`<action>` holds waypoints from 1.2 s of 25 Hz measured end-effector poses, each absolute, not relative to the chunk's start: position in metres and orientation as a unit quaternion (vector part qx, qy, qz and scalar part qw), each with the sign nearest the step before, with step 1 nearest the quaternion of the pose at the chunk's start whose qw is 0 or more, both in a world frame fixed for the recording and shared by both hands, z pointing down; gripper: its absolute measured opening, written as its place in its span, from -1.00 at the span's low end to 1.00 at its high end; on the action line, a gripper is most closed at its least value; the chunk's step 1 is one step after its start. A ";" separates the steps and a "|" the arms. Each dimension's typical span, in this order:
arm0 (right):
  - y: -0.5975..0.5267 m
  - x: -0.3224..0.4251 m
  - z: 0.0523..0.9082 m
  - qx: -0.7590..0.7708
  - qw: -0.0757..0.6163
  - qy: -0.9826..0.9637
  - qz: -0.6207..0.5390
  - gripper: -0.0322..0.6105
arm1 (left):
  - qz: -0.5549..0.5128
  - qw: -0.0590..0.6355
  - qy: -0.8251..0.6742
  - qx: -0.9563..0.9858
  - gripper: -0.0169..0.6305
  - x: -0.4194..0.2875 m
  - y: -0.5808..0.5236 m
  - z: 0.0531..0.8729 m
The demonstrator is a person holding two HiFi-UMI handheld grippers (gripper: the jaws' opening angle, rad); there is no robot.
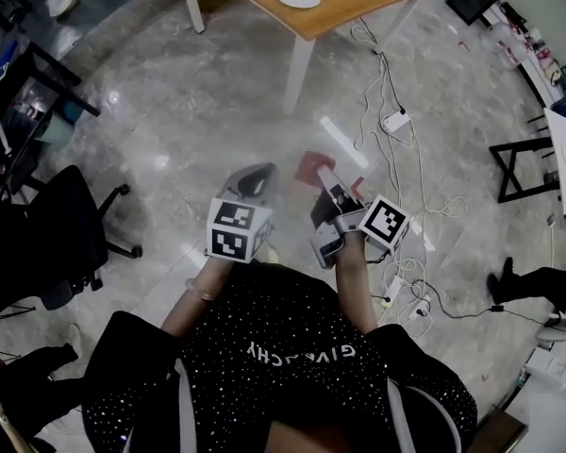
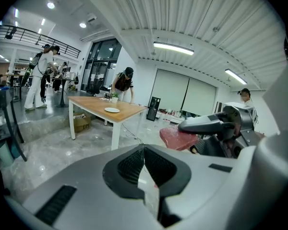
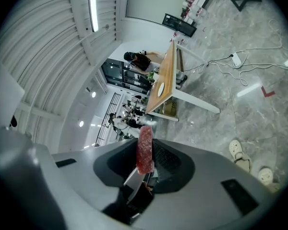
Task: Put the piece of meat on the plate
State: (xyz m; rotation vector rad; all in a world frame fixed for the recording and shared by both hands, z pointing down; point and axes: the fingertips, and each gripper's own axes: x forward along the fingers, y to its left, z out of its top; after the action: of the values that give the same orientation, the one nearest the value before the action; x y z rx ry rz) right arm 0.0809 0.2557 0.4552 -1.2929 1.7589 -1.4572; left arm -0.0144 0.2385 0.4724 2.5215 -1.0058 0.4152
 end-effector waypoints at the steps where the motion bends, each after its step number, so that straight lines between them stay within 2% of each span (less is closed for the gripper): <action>1: 0.247 0.083 0.454 -0.475 0.258 0.647 -0.537 -0.59 | 0.147 0.196 -0.360 0.900 -0.92 -0.012 0.229 0.471; 10: 0.136 0.098 0.453 -0.496 0.237 0.648 -0.527 -0.59 | 0.147 0.200 -0.359 0.900 -0.92 0.002 0.120 0.477; 17: 0.059 0.120 0.446 -0.515 0.247 0.638 -0.517 -0.59 | 0.135 0.199 -0.346 0.907 -0.91 0.027 0.038 0.462; 30: -0.034 0.134 0.434 -0.540 0.236 0.626 -0.510 -0.58 | 0.135 0.232 -0.326 0.906 -0.91 0.041 -0.050 0.450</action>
State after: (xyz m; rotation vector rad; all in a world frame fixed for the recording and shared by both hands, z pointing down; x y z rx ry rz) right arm 0.1337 -0.0341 0.4336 -1.4818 1.7182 -1.3985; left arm 0.0410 -0.0503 0.4499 2.4908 -0.8947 0.3712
